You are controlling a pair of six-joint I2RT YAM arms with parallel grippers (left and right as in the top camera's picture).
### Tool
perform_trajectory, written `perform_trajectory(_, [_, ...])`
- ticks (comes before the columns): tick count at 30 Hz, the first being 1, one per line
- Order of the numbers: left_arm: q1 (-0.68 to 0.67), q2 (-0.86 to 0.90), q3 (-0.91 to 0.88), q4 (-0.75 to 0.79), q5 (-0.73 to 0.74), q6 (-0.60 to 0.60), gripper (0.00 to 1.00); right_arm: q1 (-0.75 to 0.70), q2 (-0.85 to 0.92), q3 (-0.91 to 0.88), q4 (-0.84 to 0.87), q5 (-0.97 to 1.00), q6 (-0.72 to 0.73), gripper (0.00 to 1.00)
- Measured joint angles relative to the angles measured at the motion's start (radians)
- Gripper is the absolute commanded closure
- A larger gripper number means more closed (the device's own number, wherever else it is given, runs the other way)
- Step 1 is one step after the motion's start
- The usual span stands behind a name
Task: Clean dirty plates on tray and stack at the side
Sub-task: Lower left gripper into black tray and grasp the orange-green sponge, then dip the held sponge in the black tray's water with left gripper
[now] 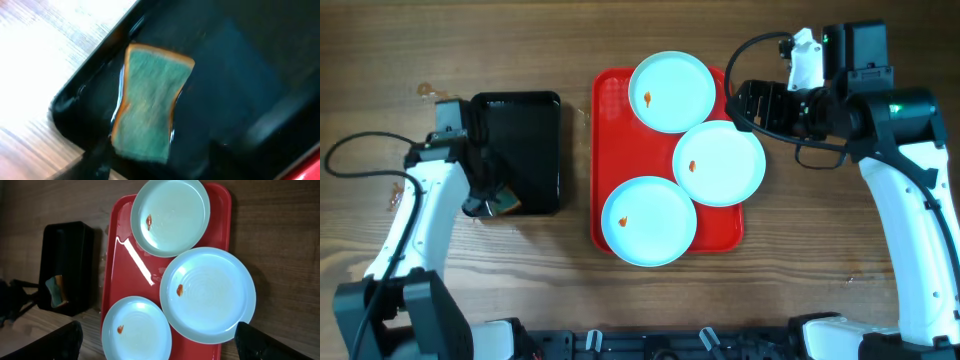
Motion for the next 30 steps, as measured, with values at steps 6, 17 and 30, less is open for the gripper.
perform_trajectory(6, [0.0, 0.005, -0.123, 0.185, -0.01, -0.002, 0.48, 0.0, 0.0, 0.0, 0.0, 0.001, 0.0, 0.02])
perform_trajectory(17, [0.0, 0.1, -0.182, 0.296, -0.025, 0.004, 0.96, 0.0, 0.0, 0.0, 0.0, 0.001, 0.004, 0.03])
perform_trajectory(30, [-0.119, 0.093, 0.01, 0.293, 0.035, 0.245, 0.95, 0.0, 0.0, 0.0, 0.001, 0.0, 0.011, 0.05])
